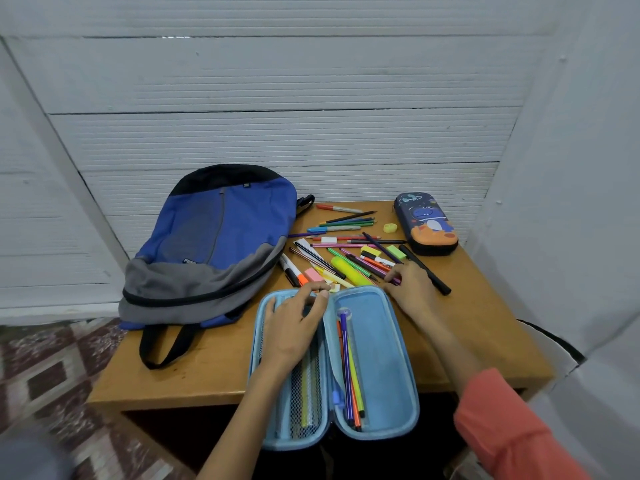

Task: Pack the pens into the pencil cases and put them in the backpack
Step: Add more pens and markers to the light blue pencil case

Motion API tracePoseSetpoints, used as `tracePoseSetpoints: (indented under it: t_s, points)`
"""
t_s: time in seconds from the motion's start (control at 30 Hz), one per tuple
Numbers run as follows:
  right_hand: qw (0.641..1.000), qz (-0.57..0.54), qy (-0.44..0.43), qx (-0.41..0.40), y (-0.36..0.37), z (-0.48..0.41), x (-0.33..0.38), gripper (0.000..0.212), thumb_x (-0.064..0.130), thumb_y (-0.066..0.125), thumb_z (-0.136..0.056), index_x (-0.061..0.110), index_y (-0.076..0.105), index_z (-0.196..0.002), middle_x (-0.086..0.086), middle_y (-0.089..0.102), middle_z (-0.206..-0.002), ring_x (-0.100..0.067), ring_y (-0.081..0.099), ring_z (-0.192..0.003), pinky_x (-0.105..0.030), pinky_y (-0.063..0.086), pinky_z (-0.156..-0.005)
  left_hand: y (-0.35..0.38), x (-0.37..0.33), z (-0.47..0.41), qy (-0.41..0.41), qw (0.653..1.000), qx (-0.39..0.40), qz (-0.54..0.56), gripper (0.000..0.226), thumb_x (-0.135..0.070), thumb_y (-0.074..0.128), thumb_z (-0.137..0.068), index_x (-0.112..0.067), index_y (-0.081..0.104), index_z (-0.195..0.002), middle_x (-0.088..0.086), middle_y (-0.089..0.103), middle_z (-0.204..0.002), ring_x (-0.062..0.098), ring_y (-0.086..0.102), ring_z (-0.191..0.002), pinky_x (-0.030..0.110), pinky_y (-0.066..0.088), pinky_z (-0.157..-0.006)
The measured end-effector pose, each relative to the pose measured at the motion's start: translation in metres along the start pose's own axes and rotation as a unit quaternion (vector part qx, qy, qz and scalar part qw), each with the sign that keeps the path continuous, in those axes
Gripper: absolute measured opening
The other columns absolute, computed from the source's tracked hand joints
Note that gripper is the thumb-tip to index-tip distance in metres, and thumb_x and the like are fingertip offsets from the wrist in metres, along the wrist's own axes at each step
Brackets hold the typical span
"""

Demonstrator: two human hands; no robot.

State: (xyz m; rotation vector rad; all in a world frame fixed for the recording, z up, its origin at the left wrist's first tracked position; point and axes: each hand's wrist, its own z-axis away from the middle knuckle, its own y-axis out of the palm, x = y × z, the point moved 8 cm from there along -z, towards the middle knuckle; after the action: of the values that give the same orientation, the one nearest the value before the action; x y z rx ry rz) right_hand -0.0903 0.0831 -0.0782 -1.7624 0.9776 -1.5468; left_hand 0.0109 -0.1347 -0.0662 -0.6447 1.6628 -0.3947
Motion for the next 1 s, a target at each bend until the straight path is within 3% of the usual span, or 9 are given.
tracePoseSetpoints:
  t_s: [0.17,0.33,0.47,0.63,0.77,0.83,0.93,1.0]
  points:
    - [0.998,-0.041,0.031,-0.030,-0.001,-0.001,-0.009,0.019,0.020,0.072,-0.085,0.011,0.066,-0.101,-0.007,0.068,-0.100,-0.014,0.059,-0.089,-0.024,0.042,-0.068,0.000,0.000,0.000,0.000,1.000,-0.002,-0.001,0.036,-0.061,0.027,-0.090,-0.048,0.054,-0.110,-0.020,0.063,-0.075,-0.005,0.057,-0.082,0.050,0.021,-0.113]
    - [0.998,-0.036,0.057,-0.020,0.002,-0.004,-0.015,0.014,0.016,0.063,-0.092,0.006,0.072,-0.096,-0.012,0.071,-0.099,-0.024,0.064,-0.097,-0.027,0.045,-0.073,0.000,0.002,0.000,-0.001,1.000,-0.005,-0.002,0.023,-0.053,0.035,-0.099,-0.046,0.054,-0.111,-0.020,0.062,-0.074,-0.003,0.057,-0.082,0.049,0.020,-0.114]
    - [0.997,-0.036,0.065,0.004,0.004,-0.007,-0.017,0.009,0.019,0.067,-0.089,0.011,0.065,-0.084,-0.008,0.068,-0.090,-0.022,0.063,-0.096,-0.026,0.044,-0.064,-0.001,0.001,0.000,-0.007,1.000,-0.005,-0.001,0.016,-0.046,0.037,-0.101,-0.048,0.050,-0.109,-0.019,0.063,-0.079,-0.001,0.057,-0.087,0.047,0.016,-0.115]
    - [0.994,-0.090,0.012,-0.061,-0.011,-0.003,-0.006,0.009,0.013,0.069,-0.086,0.017,0.061,-0.085,-0.002,0.065,-0.085,-0.010,0.058,-0.077,-0.016,0.036,-0.054,-0.001,0.001,0.000,-0.002,1.000,-0.005,-0.003,0.022,-0.050,0.035,-0.101,-0.045,0.054,-0.111,-0.020,0.062,-0.077,0.001,0.057,-0.084,0.050,0.023,-0.112]
    - [0.952,-0.248,-0.033,-0.179,-0.048,0.007,0.013,0.009,0.010,0.070,-0.086,0.013,0.065,-0.093,0.000,0.064,-0.088,-0.004,0.058,-0.078,-0.007,0.042,-0.060,-0.002,0.001,0.000,-0.006,1.000,-0.006,-0.004,0.019,-0.049,0.037,-0.101,-0.046,0.053,-0.112,-0.018,0.065,-0.084,0.004,0.059,-0.091,0.049,0.018,-0.115]
    - [0.924,-0.316,-0.055,-0.208,-0.064,0.009,0.023,0.011,0.009,0.068,-0.086,0.013,0.065,-0.096,-0.001,0.065,-0.092,-0.009,0.061,-0.084,-0.011,0.047,-0.068,-0.002,0.000,0.001,-0.002,1.000,-0.006,-0.004,0.018,-0.048,0.037,-0.101,-0.046,0.052,-0.112,-0.019,0.065,-0.084,0.002,0.059,-0.089,0.048,0.018,-0.115]
    - [0.874,-0.436,-0.053,-0.207,-0.081,0.014,0.032,0.018,0.004,0.063,-0.087,0.015,0.061,-0.101,-0.001,0.064,-0.092,-0.018,0.067,-0.087,-0.027,0.055,-0.075,-0.002,-0.002,0.000,0.001,1.000,-0.007,-0.005,0.016,-0.048,0.037,-0.101,-0.048,0.050,-0.110,-0.020,0.064,-0.081,-0.001,0.058,-0.086,0.049,0.019,-0.114]
    - [0.850,-0.491,-0.038,-0.187,-0.085,0.017,0.039,0.025,-0.002,0.060,-0.087,0.013,0.057,-0.106,0.000,0.059,-0.092,-0.020,0.069,-0.082,-0.026,0.058,-0.069,-0.003,-0.002,0.000,0.002,1.000,-0.011,-0.009,0.015,-0.048,0.037,-0.101,-0.048,0.050,-0.108,-0.022,0.062,-0.077,-0.002,0.057,-0.083,0.050,0.022,-0.113]
